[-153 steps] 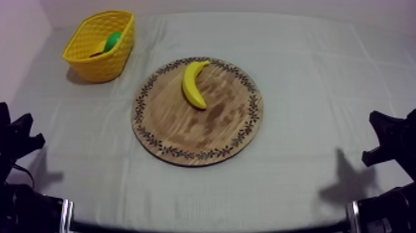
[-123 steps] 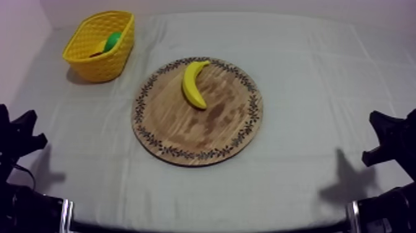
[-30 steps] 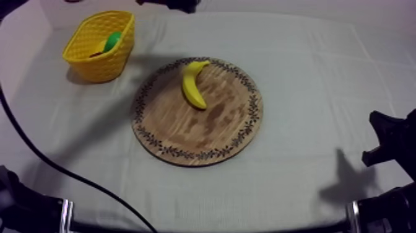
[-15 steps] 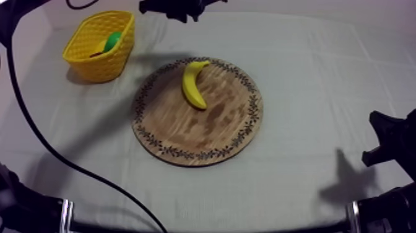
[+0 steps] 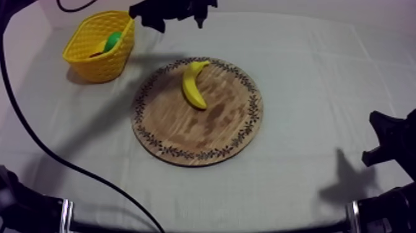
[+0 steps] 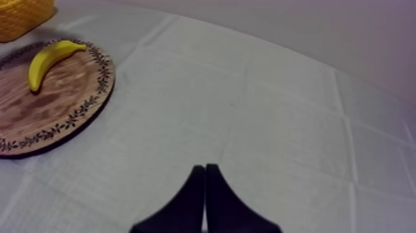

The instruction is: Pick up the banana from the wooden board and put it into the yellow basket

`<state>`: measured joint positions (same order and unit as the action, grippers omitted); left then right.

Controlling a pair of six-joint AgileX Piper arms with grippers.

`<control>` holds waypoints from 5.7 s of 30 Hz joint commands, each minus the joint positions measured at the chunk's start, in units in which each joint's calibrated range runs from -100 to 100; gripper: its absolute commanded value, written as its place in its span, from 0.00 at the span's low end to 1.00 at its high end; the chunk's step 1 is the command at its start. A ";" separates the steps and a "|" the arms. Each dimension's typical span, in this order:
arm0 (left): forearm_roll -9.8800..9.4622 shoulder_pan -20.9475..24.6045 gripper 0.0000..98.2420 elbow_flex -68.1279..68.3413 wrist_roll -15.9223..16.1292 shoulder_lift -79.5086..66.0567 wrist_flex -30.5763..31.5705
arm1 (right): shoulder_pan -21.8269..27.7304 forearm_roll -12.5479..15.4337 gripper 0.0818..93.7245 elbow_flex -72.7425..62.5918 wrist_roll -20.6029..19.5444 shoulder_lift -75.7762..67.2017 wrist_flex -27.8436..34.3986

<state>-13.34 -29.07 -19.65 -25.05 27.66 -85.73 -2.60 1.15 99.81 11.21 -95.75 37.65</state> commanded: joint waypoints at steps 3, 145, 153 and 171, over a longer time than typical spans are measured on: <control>0.60 0.02 0.76 2.94 0.20 0.01 0.85 | 0.00 0.00 0.00 -0.03 0.00 0.00 0.01; 3.78 25.04 0.17 1.70 22.41 -5.58 6.84 | 0.00 0.00 0.00 -0.03 0.00 0.00 0.01; 3.45 24.70 0.16 -3.57 22.24 4.22 9.22 | 0.00 0.00 0.00 -0.03 0.00 0.00 0.01; 1.68 23.75 0.14 -9.47 21.78 16.24 9.47 | 0.00 0.00 0.00 -0.03 0.00 0.00 0.01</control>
<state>-11.63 -5.30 -28.89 -3.26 43.84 -75.99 -2.60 1.15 99.81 11.12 -95.75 37.70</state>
